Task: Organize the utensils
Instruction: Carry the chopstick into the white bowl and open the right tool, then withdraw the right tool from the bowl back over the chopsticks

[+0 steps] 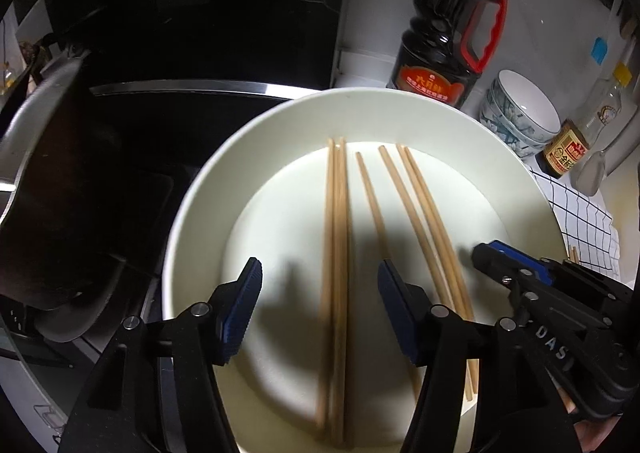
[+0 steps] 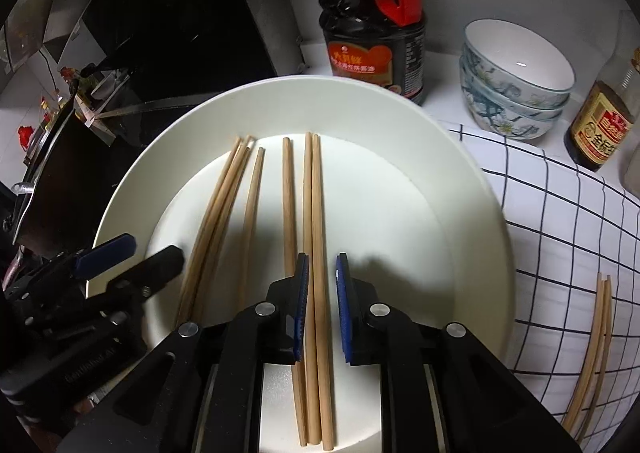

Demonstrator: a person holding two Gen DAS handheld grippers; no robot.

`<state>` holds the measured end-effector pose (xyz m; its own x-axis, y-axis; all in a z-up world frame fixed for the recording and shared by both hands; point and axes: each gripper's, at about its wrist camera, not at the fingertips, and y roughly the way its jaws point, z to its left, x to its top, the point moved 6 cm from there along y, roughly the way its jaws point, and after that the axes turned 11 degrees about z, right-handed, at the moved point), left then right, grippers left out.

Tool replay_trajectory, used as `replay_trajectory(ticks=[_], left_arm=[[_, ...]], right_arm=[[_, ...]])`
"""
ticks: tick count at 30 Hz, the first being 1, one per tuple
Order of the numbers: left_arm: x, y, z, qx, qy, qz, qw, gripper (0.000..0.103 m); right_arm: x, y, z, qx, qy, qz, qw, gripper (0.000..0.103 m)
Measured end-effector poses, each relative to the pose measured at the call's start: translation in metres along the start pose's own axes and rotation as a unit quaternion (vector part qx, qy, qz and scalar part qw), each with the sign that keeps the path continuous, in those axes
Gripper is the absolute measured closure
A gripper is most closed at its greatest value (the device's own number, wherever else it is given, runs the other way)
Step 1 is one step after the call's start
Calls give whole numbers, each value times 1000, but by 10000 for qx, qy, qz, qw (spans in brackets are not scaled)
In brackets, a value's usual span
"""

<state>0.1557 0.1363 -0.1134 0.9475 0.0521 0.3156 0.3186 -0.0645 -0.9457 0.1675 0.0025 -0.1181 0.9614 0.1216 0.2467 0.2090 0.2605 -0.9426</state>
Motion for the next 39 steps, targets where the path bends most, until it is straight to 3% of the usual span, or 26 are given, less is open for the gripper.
replay_trajectory(ticks=[4,13,19,28,39], left_arm=[[-4,-8,8,37,-67,-31,10000,33],[-13,-25,15,76,-23,-103,9999,27],[-18,-43,15,40,95,-235,9997,24],[-29,-63,19,-77,203,-404,9989,15],[-49,-66,-2,-390,461,-363,9975,14]], right_arm=[[-7,-8,-1,-4,16,-46,10000,83],[-23,-28,10,-22,24,-176,9998,77],[-34,-44,17,-93,45,-273,9996,67],[-53,-66,20,-299,186,-433,9984,62],[-95,-89,0,-559,525,-442,9961,53]])
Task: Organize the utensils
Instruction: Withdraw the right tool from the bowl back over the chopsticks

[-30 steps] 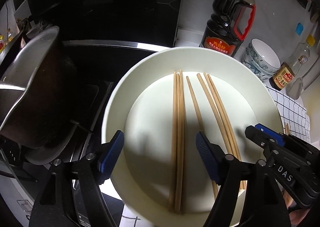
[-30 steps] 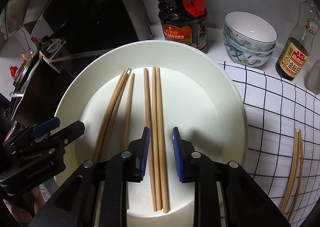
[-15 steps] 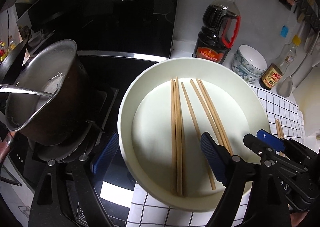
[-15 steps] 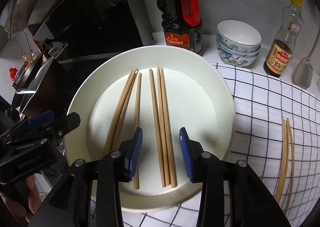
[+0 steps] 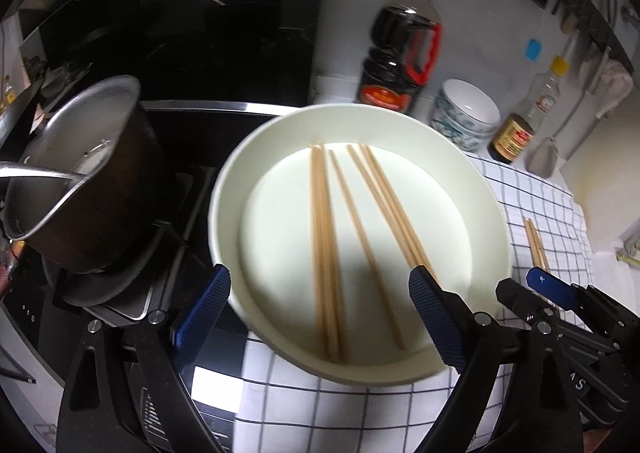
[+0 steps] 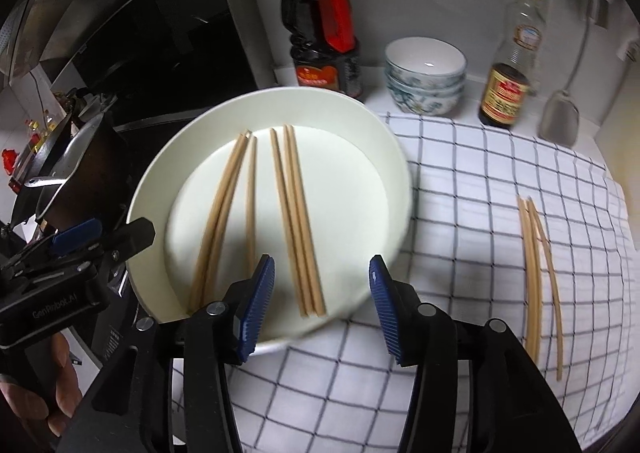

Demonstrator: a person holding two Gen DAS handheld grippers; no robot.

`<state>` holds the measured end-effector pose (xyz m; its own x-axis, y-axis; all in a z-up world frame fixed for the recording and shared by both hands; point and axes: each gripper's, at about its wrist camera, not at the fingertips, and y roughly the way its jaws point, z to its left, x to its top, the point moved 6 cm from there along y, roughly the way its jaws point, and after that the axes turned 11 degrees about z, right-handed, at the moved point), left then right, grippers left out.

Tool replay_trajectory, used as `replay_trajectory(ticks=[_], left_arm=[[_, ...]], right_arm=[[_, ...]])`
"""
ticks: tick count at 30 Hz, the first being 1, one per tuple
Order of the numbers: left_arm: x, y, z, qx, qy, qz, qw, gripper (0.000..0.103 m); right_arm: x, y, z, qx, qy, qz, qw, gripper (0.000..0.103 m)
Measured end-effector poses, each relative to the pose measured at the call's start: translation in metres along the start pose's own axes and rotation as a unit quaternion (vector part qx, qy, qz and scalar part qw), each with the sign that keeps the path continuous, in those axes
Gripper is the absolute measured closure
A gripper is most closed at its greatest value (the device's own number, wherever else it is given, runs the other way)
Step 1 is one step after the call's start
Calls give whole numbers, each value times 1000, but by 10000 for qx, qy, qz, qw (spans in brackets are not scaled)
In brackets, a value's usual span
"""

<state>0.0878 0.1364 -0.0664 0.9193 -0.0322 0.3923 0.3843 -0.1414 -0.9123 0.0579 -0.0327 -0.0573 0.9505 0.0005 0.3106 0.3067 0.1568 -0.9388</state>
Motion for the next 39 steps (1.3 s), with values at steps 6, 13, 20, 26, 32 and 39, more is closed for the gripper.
replay_trajectory(ticks=[6,13,20,26,32,39], left_arm=[[-5,2,-38,-235,307,-5,9993,14],[-12,3,-111,-586,711,-20,9957,14],[-22,10,-194,-615,879,-71,9942,9],[-34,25,-232,-257,753,80,9968,9],[-46,51,-254,-59,856,193,9961,9],[-49,86,-267,-39,939,251,9953,9]], right_arm=[[-24,-12,-44,-283,369,24,9989,53],[-63,-31,-132,-743,958,29,9926,50],[-88,-34,-219,-872,1030,42,9908,50],[-86,-15,-260,-537,651,-21,9964,50],[-79,3,-271,-403,623,-91,9972,49],[-73,32,-267,-491,405,-72,9979,49]])
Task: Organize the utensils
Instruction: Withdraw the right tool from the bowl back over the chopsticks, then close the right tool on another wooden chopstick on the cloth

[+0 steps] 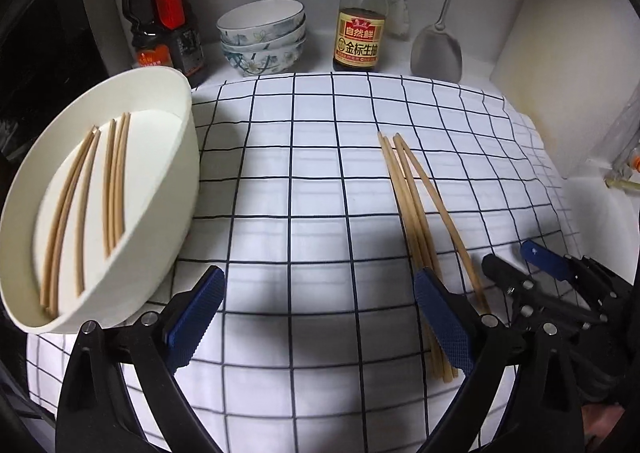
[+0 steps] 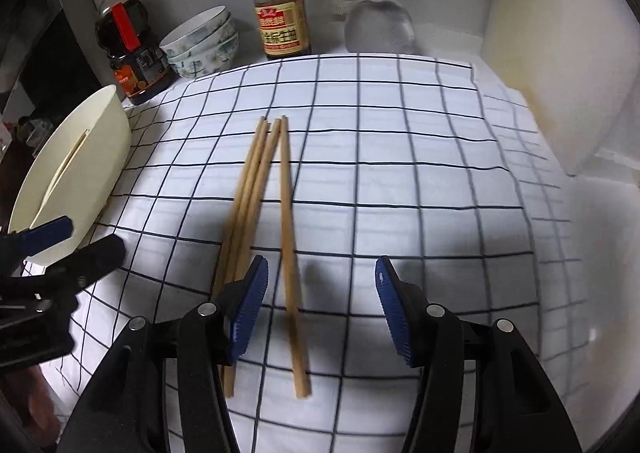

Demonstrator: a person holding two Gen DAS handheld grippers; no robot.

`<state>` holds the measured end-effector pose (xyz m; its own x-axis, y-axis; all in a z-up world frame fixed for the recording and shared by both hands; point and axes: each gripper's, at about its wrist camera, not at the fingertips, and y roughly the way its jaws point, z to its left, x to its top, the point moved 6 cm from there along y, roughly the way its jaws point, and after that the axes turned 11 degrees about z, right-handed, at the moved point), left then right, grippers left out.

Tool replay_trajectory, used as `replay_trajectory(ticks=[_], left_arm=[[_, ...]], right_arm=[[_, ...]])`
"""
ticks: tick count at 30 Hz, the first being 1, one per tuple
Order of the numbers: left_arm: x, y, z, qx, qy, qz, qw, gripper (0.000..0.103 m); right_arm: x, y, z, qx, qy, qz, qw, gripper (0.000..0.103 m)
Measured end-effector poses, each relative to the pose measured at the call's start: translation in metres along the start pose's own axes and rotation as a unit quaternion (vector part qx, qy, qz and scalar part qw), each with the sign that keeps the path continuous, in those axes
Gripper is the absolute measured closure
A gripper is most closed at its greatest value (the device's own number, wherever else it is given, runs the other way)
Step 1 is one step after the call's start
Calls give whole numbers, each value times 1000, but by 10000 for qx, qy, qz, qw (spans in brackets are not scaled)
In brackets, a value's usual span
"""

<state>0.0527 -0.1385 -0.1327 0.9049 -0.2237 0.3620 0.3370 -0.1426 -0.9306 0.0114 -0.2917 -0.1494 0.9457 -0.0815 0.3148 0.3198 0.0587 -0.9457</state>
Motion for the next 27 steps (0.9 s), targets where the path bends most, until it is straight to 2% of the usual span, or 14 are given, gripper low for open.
replay_trajectory(ticks=[9,15,21,26,27], left_arm=[[2,26,-2,12,-162,97,9998,9],[2,32,-3,71,-133,79,9999,9],[3,35,-13,168,15,-27,9999,9],[5,42,-22,129,115,2,9999,9],[5,43,-24,124,128,9,9998,9]], right_arm=[[6,22,-2,-86,-140,-65,9998,50],[8,28,7,-240,-471,-175,9985,50],[9,28,10,-156,-592,-291,9977,74],[8,26,-2,-108,-432,-311,9985,94],[8,26,-4,-83,-389,-307,9987,95]])
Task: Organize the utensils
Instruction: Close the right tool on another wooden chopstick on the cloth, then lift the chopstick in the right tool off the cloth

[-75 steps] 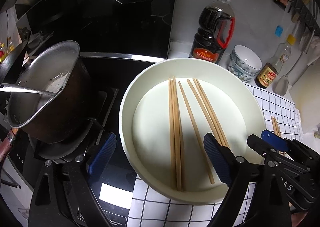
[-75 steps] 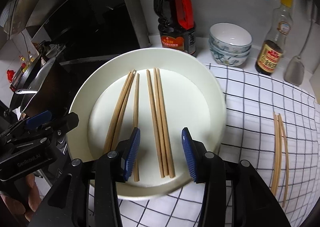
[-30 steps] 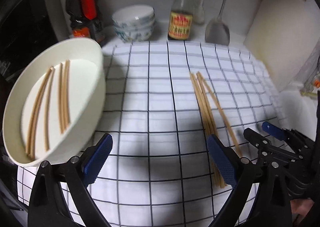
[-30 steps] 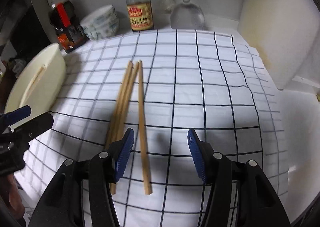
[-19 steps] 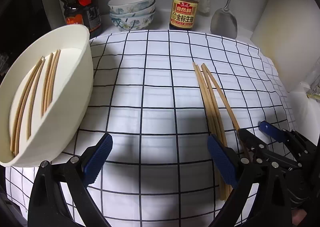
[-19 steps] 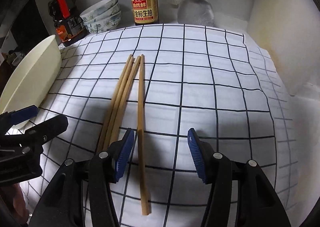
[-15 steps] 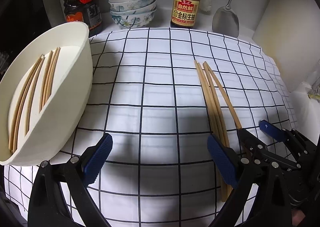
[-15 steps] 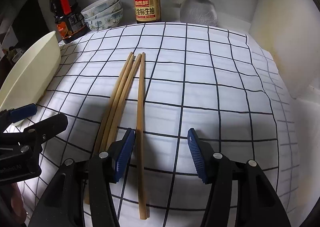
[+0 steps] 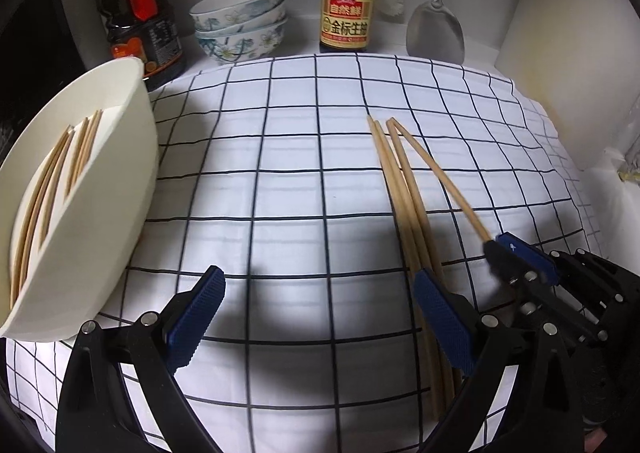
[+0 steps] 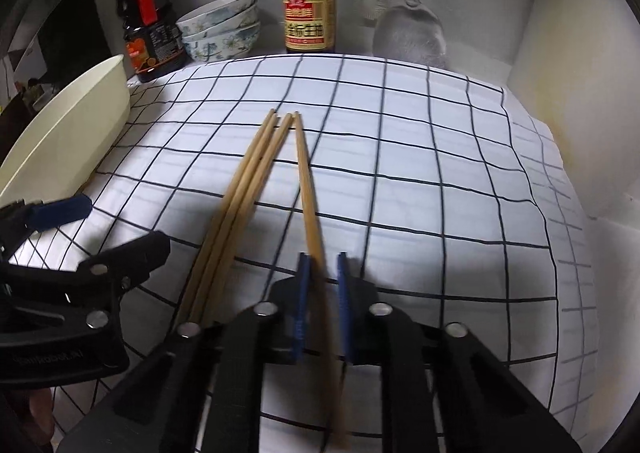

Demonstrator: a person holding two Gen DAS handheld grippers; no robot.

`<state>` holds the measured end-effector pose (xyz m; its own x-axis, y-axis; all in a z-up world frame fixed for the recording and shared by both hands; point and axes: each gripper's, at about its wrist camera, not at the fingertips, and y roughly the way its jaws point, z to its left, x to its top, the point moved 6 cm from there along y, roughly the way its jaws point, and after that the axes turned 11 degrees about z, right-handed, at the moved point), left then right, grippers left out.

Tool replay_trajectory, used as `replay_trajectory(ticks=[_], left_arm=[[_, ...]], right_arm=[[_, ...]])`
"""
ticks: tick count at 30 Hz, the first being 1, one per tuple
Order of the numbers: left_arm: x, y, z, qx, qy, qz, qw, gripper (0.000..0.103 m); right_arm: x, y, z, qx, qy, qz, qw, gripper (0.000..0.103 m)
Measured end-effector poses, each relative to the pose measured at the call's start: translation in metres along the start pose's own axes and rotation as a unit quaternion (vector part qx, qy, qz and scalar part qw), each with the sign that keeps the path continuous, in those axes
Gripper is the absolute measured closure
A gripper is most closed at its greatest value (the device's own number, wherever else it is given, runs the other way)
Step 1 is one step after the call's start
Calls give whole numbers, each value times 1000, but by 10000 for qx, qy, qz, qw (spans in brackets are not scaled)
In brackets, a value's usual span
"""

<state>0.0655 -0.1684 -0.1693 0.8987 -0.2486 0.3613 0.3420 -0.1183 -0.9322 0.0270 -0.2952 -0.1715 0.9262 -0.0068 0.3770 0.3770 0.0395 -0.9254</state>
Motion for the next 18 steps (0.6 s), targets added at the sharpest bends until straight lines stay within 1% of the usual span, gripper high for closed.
replay_trajectory(ticks=[8,12,18], left_arm=[[-1,9,-9,-71,29,104,9999,9],[-2,15,-10,-2,12,205,9998,9],[-5,19,-5,-104,-215,291,9993,6]], right_arm=[[-7,-5,-18,16,264,7,9996,96],[-10,-7,-22,21,371,17,9993,96],[-12,-8,-22,13,408,45,9992,96]])
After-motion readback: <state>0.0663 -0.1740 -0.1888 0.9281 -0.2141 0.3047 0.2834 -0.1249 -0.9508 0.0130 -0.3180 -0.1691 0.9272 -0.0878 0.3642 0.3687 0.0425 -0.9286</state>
